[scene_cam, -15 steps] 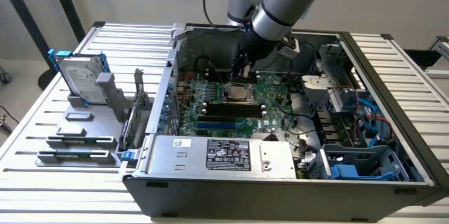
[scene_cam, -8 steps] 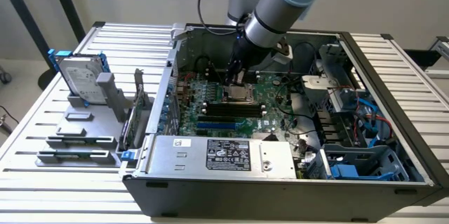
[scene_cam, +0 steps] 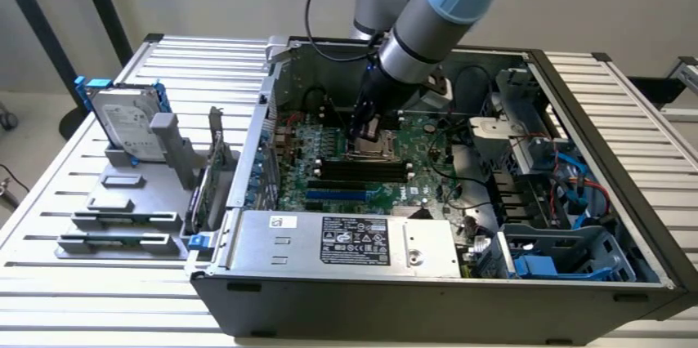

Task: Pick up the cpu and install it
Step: 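Close the cpu cover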

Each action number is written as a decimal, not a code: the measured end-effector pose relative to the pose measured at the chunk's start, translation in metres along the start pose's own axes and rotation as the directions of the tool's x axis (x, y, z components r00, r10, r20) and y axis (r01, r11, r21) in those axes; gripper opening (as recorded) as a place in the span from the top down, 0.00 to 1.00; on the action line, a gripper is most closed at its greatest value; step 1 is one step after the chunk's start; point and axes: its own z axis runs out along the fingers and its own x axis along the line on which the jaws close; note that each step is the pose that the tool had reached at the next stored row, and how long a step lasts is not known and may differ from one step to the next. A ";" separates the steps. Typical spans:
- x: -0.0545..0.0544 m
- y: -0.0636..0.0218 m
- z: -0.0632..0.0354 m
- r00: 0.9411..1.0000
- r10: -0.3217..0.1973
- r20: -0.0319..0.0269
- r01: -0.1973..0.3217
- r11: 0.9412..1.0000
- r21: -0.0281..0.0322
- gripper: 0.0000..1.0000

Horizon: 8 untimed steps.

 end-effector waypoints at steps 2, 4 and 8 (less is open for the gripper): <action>-0.001 0.0008 0.0031 1.000 0.000 0.000 0.000 1.000 0.000 0.89; -0.001 0.0015 0.0052 1.000 0.000 0.000 0.000 1.000 0.000 0.89; -0.001 0.0022 0.0073 1.000 0.000 0.001 0.000 1.000 0.000 0.89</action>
